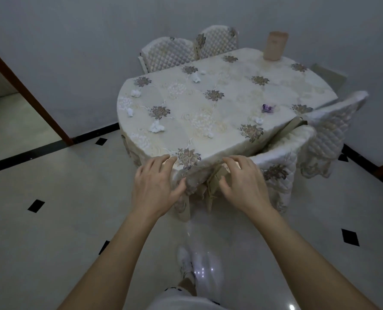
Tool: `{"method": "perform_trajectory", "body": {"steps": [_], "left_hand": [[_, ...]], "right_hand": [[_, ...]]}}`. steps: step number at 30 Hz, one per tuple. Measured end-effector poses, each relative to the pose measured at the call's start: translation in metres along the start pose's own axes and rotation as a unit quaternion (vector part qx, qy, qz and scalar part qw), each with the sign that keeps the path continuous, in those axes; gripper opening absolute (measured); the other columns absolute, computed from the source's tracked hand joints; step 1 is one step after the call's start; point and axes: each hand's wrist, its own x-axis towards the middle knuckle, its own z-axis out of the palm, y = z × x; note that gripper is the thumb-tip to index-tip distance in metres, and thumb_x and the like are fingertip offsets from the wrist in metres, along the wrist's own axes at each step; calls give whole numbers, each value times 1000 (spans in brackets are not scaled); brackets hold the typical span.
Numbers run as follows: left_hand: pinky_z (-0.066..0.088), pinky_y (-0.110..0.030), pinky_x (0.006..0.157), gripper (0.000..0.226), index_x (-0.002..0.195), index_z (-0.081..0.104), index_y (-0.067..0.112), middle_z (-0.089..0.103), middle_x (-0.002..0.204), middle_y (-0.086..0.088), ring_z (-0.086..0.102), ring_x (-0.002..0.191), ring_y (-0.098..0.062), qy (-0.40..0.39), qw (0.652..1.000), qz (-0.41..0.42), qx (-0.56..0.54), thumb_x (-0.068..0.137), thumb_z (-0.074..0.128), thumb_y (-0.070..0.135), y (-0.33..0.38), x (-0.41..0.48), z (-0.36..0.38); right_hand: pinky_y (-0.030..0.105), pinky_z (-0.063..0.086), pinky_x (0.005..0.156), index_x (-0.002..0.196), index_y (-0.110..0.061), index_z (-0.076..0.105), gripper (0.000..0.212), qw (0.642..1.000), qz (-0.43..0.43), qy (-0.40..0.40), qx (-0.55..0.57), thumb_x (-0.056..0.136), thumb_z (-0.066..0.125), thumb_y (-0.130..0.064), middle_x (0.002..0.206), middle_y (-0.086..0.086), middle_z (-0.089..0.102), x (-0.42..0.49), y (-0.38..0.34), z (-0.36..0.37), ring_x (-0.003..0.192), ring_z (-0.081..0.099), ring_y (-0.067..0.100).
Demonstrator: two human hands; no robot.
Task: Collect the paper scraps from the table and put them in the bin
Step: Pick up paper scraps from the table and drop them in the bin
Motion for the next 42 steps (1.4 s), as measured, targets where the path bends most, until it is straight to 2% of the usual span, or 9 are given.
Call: {"method": "perform_trajectory", "body": {"steps": [12, 19, 23, 25, 28, 32, 36, 39, 42], "left_hand": [[49, -46, 94, 60, 132, 58, 16, 61, 131, -2, 54, 122, -24, -53, 998, -9, -44, 84, 49, 51, -94, 195, 64], [50, -46, 91, 61, 132, 57, 17, 61, 131, -2, 56, 119, -25, -94, 994, -25, -56, 87, 45, 55, -124, 244, 106], [51, -45, 88, 60, 130, 58, 15, 59, 132, -4, 57, 115, -28, -109, 990, -62, -60, 88, 45, 55, -147, 257, 131], [48, -46, 92, 52, 129, 58, 15, 54, 138, -5, 53, 119, -30, -111, 985, -98, -85, 90, 55, 49, -159, 266, 145], [43, -44, 99, 48, 132, 57, 16, 45, 146, -4, 46, 127, -29, -127, 973, -160, -106, 91, 65, 39, -174, 279, 166], [38, -46, 105, 57, 138, 52, 12, 40, 150, -10, 42, 132, -34, -156, 959, -206, -111, 91, 64, 42, -194, 298, 196], [29, -48, 113, 79, 151, 34, 13, 30, 157, -10, 31, 141, -35, -217, 938, -241, -121, 88, 64, 51, -208, 314, 225], [33, -48, 110, 88, 153, 28, 14, 31, 155, -11, 30, 139, -36, -230, 930, -256, -128, 84, 69, 50, -209, 323, 239], [39, -47, 101, 87, 152, 31, 14, 39, 146, -15, 36, 131, -38, -225, 936, -245, -114, 83, 72, 47, -204, 328, 249]], "right_hand": [[46, 48, 94, 128, -9, 61, 48, 998, 40, -41, 2, 84, 57, -27, 124, 13, 63, 197, 12, 74, 116, 57, 31], [42, 52, 74, 127, -11, 61, 44, 993, 67, -95, -8, 85, 62, -27, 116, 11, 64, 239, 41, 119, 96, 62, 31], [36, 50, 64, 129, -16, 58, 42, 986, 87, -145, 7, 89, 59, -30, 112, 9, 59, 255, 57, 148, 85, 60, 28], [33, 47, 61, 131, -19, 54, 41, 978, 116, -171, 22, 93, 55, -32, 114, 6, 55, 262, 65, 161, 82, 60, 26], [38, 54, 70, 135, -21, 50, 43, 968, 148, -200, 36, 95, 53, -38, 121, 6, 54, 272, 77, 183, 94, 63, 27], [41, 54, 75, 136, -21, 49, 47, 958, 165, -230, 42, 96, 52, -45, 126, 7, 56, 282, 90, 208, 99, 63, 30], [43, 51, 74, 135, -21, 47, 51, 952, 188, -238, 38, 95, 54, -51, 125, 6, 59, 285, 98, 227, 98, 64, 34], [41, 48, 69, 133, -21, 46, 51, 949, 207, -233, 43, 93, 57, -51, 122, 5, 60, 286, 102, 237, 95, 64, 35], [41, 49, 68, 128, -22, 47, 47, 948, 210, -231, 56, 93, 58, -50, 121, 4, 60, 288, 105, 245, 93, 64, 34]]}}
